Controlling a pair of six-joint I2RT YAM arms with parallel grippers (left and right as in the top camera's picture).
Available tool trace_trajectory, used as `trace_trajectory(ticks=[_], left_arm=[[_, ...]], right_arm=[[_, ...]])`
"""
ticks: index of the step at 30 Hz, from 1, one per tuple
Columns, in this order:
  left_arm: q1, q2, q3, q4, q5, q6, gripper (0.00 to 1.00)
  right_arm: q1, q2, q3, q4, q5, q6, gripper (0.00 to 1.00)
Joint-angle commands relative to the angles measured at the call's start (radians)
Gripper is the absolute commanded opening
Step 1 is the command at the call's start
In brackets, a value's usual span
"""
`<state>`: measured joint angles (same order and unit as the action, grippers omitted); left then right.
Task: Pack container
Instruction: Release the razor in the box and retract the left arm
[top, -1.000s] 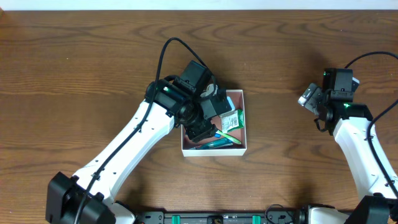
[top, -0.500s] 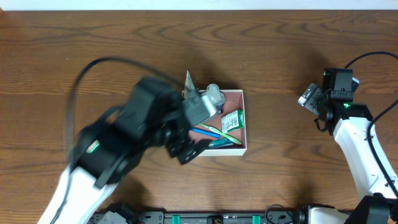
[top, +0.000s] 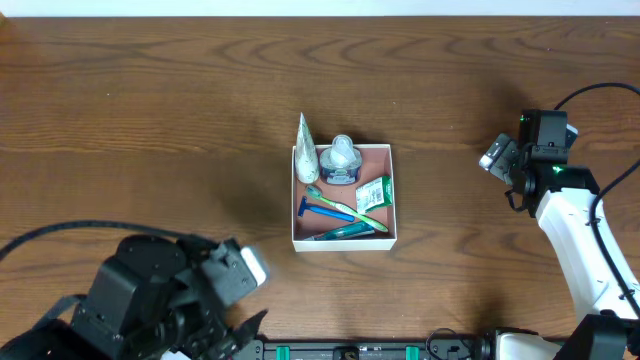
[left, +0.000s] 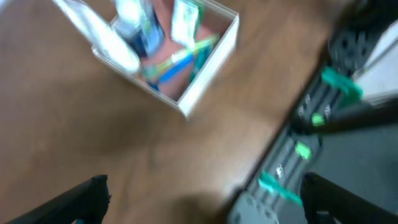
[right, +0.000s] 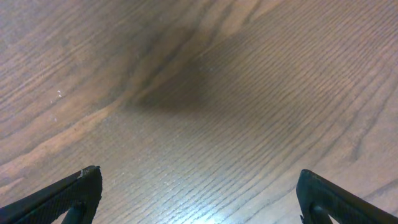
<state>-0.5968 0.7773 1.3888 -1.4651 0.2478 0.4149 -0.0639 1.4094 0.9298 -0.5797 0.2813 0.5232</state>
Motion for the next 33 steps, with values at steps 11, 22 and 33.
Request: trace_trajectory(ticks=[11,22,33], left_arm=[[0.33,-0.343,-0.454,0.571,-0.021,0.037,0.98],[0.477,-0.647,-1.008,1.278,-0.012,0.036,0.98],[0.499,-0.776,-1.244,1.403,0.006,0.037,0.98]], right_arm=[[-0.008,0.005,0.005,-0.001,0.014,0.014,0.99],[-0.008,0.005,0.005,-0.001,0.014,0.014,0.99],[-0.008,0.005,0.005,-0.001,0.014,0.014,0.99]])
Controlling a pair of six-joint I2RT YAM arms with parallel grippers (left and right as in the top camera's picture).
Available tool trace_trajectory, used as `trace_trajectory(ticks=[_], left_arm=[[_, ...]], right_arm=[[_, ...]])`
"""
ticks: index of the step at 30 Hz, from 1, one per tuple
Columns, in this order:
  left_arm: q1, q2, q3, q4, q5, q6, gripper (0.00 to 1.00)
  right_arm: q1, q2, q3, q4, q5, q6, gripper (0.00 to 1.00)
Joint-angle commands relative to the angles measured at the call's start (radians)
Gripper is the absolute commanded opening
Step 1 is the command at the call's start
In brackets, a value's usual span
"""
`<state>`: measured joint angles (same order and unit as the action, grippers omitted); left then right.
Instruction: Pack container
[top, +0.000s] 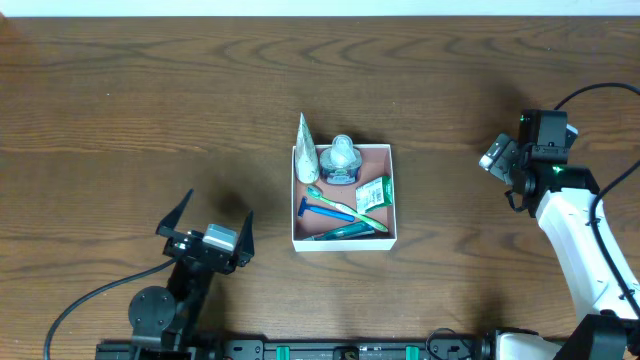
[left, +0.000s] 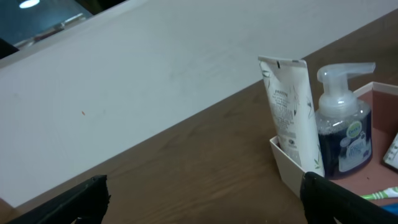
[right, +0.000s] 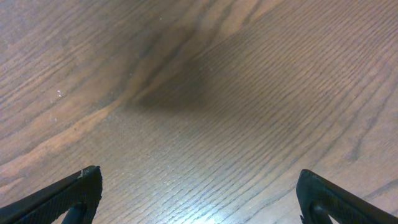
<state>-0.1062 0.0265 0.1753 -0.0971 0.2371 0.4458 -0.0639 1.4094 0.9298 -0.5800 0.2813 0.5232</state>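
Note:
A white box with a pink floor sits mid-table. It holds a white tube standing in the left corner, a blue pump bottle, a green packet, a green toothbrush and a blue razor. The left wrist view shows the tube and the bottle from the side. My left gripper stands open, left of the box and low near the front edge. My right gripper is open over bare wood at the far right.
Dark wooden table all around the box. A pale wall lies beyond the table's far edge in the left wrist view. The right arm's white link runs down the right side.
My left arm has moved from a bulky raised pose at the lower left to a low pose left of the box, its camera now facing the box side-on. The right arm is unchanged.

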Motion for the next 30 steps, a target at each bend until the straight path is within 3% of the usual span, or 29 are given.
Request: trace_trajectory(ticks=[1,14,22,30], left_arm=[[0.014,-0.025,-0.043,0.049,0.017,0.005,0.98],[0.096,-0.025,-0.156,0.01,0.057,0.003,0.98],[0.101,-0.025,-0.162,0.023,-0.051,0.005,0.98],[0.101,-0.024,-0.163,0.024,-0.059,0.001,0.98]], right_arm=[[-0.008,0.005,0.005,0.0,0.014,0.014,0.99],[-0.008,0.005,0.005,0.0,0.014,0.014,0.99],[-0.008,0.005,0.005,0.0,0.014,0.014,0.99],[-0.008,0.005,0.005,-0.001,0.014,0.014,0.99]])
